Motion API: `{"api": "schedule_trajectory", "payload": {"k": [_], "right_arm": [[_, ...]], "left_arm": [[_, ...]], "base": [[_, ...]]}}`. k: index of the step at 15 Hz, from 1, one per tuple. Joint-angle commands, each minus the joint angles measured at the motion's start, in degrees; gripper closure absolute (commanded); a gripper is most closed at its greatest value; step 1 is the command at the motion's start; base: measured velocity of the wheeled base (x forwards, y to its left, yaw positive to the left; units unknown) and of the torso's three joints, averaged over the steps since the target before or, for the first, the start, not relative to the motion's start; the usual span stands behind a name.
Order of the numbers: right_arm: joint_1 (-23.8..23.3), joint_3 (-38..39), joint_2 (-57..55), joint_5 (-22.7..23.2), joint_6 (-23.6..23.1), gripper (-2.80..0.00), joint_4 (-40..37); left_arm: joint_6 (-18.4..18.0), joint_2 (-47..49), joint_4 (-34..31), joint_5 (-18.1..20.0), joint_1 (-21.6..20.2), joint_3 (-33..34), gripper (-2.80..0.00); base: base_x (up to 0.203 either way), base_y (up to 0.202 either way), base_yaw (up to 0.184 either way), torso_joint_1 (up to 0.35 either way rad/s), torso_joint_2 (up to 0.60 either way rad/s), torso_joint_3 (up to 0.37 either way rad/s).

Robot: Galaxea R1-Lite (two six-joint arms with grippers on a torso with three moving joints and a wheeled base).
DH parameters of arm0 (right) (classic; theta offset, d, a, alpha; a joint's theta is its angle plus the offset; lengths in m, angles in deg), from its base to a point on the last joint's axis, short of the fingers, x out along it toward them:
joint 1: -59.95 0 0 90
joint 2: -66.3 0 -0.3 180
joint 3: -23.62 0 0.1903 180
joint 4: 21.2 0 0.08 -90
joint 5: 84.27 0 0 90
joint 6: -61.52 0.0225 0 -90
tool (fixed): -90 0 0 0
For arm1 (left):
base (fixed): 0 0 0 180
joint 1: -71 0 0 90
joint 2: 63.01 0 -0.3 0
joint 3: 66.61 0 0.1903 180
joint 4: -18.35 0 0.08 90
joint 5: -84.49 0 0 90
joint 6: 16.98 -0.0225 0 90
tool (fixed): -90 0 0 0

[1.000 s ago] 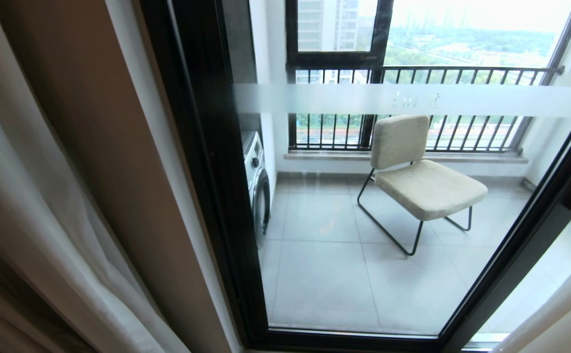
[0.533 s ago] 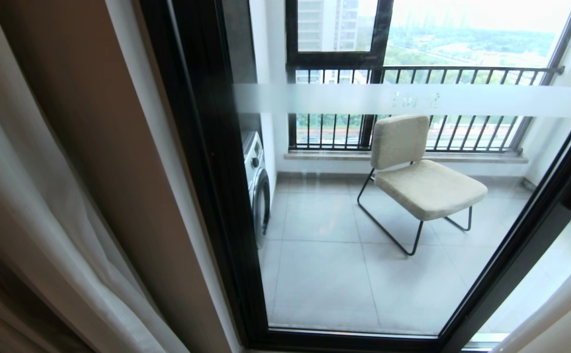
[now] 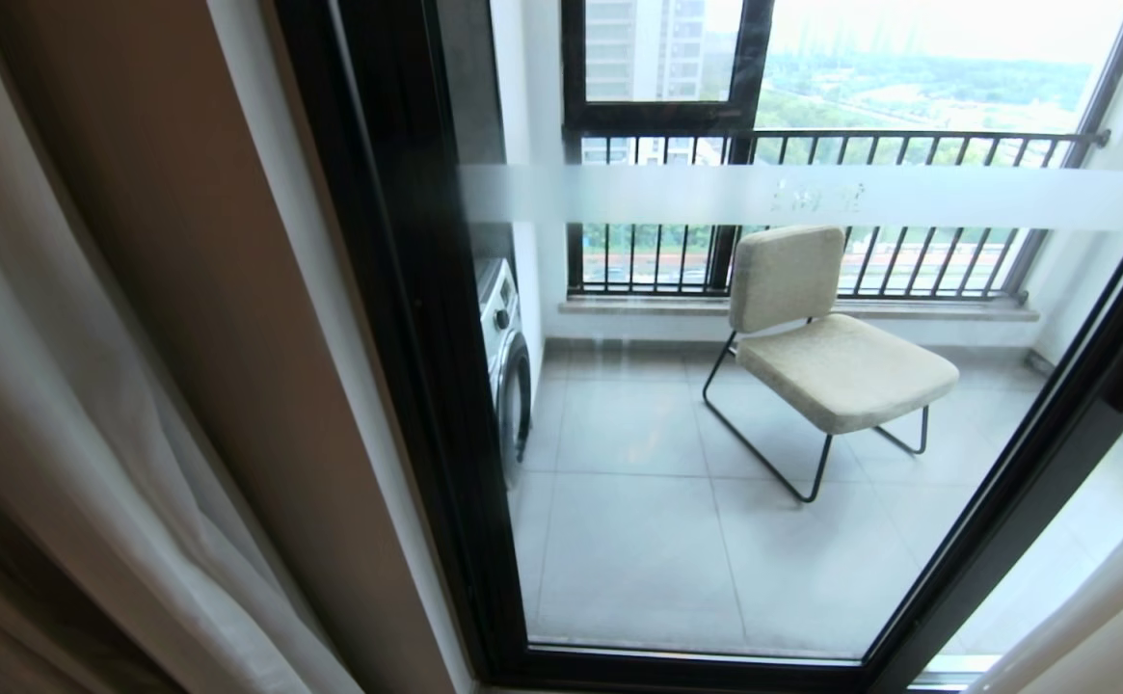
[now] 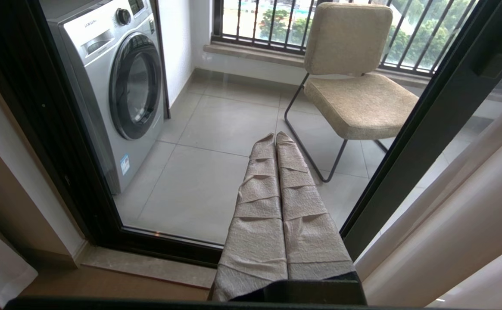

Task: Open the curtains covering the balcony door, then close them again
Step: Pull the inner curtains open on both sides

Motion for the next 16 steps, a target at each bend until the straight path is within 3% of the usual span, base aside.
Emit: {"api": "schedule_trajectory", "payload": {"k": [1,4,7,10,12,16], "right_arm": [[0.0,0.0,0.0,0.0,0.0,0.00,0.0],[0.0,0.0,0.0,0.0,0.0,0.00,0.0],[0.0,0.0,0.0,0.0,0.0,0.00,0.0],[0.0,0.0,0.0,0.0,0.0,0.00,0.0],[0.0,0.0,0.0,0.0,0.0,0.00,0.0],[0.0,0.0,0.0,0.0,0.0,0.00,0.0]], "left_arm": [[-0.2,-2.9,0.1,0.9,0.8,4.3,0.00],[-0.4,-8.9,-0.2,2.2,1.5,11.9,0.00],[-0.2,-14.0,-2.4,2.2,6.1,16.8,0.00],[-0.2,-17.3,-5.0,1.2,14.6,21.7,0.00],[-0.2,-20.7,-5.0,-2.1,20.5,26.9,0.00],[-0.3,-29.1,-1.1,-6.8,24.1,38.6,0.00]], "base": [[0.000,0.000,0.000,0.000,0.00,0.000],[0.000,0.000,0.000,0.000,0.00,0.000],[0.000,0.000,0.000,0.000,0.00,0.000],[0.000,0.000,0.000,0.000,0.00,0.000],[0.000,0.000,0.000,0.000,0.00,0.000],[0.000,0.000,0.000,0.000,0.00,0.000]]}}
